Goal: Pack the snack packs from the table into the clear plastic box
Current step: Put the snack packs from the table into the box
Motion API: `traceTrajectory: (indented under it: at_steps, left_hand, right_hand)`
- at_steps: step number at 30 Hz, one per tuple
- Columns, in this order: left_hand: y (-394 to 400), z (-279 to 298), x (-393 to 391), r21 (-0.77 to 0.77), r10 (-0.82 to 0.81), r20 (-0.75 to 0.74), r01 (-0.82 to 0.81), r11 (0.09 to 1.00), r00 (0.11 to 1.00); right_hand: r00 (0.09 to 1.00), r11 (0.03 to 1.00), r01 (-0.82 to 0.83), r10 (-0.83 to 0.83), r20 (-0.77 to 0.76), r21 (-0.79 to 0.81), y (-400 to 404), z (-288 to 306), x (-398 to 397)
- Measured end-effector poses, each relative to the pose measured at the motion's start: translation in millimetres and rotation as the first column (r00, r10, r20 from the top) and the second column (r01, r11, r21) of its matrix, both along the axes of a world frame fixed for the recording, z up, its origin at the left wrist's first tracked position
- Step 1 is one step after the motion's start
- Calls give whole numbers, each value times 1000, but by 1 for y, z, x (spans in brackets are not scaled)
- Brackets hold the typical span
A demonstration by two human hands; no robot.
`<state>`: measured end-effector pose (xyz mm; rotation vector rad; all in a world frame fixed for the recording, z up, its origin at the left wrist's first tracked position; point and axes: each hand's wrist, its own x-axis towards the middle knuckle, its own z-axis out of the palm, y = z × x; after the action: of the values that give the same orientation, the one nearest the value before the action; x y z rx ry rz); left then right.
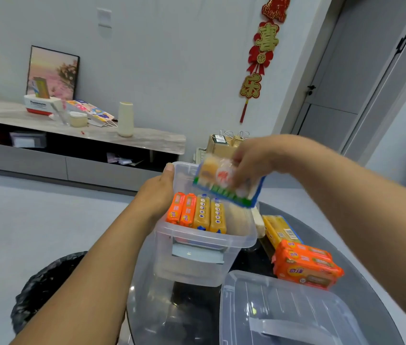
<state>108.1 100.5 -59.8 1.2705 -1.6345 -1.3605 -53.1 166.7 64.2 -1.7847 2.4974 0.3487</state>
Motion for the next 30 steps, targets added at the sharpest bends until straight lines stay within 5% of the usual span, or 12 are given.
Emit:
traceTrajectory:
  at_steps: [5,15,17,20,24,26,28,30]
  left_hand:
    - [-3,-11,3,-96,7,-18,-9,995,1000]
    - [-9,-19,3,-196,-20,96,38,980,995]
    - [-11,-20,3,-208,-21,121,46,977,992]
    - [-12,-20,3,-245,-30,160,69,967,987]
    - [-14,-19,4,-386,-11,427,194,902,904]
    - [-15,-17,5,-419,2,574,291,860,819]
    - [-14,-13,3,-401,-20,641,357,843,767]
    - [-11,-11,3,-392,-21,680,388,834,733]
  right_hand:
    - [990,950,-83,44,136,301,-31,-76,32]
    - [884,934,-299,349,-311,196,-50,-138,28]
    - [920,941,-268,313,-236,206,-51,-136,24]
    - [968,976,-213,204,145,51,-48,-123,11]
    - [960,925,-165,231,161,-341,-32,-92,-21]
    - [981,910,-67,135,138,-408,-21,-81,-46]
    - [997,948,43,-19,79,-314,-4,-78,-74]
    - [988,989,146,-144,57,-32,20,-78,-91]
